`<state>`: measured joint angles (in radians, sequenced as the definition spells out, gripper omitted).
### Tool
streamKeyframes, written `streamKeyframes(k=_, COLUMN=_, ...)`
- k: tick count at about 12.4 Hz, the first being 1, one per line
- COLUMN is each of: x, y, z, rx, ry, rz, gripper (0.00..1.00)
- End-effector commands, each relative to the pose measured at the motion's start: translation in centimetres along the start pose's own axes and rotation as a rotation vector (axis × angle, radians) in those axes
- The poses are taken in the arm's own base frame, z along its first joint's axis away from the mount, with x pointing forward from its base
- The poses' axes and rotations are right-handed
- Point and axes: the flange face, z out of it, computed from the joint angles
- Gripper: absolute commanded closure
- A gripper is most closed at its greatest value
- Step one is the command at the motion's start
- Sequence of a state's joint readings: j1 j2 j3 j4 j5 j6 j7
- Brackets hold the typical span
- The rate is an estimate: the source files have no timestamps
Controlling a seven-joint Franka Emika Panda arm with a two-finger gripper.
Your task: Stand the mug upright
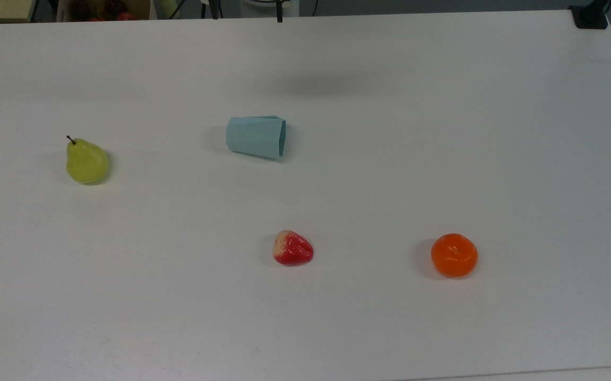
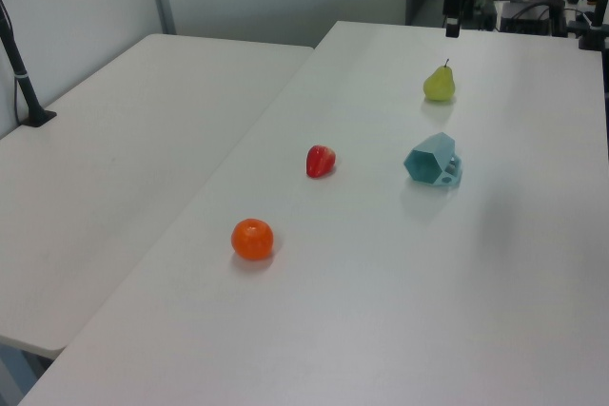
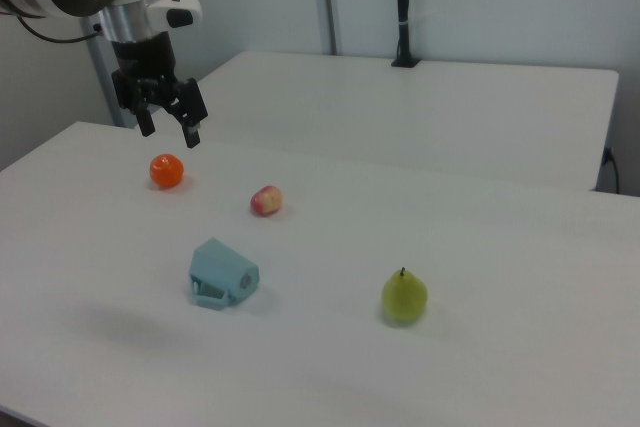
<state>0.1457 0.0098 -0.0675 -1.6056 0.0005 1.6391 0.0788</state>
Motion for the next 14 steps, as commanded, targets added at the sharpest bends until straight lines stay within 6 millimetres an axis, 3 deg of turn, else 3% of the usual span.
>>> streamKeyframes(k=1, x=-0.7, y=0.3, z=0.3, rx=0.020, ry=-0.017, rz=-0.025, gripper=0.00)
streamKeyframes(k=5, x=-0.7, y=0.4, z=0.4, rx=0.018, ry=-0.019, rz=-0.024, gripper=0.00)
streamKeyframes(k=7, x=-0.3, y=-0.6, z=1.0, rx=0.003, ry=-0.021, rz=-0.042, gripper=0.00)
streamKeyframes(k=11, x=0.5, y=-4.8, z=4.5, rx=-0.180, ry=-0.064, rz=-0.130, gripper=0.00)
streamKeyframes(k=14, x=1.4, y=-8.5, z=9.2, rx=-0.314, ry=-0.105, rz=-0.139, gripper=0.00)
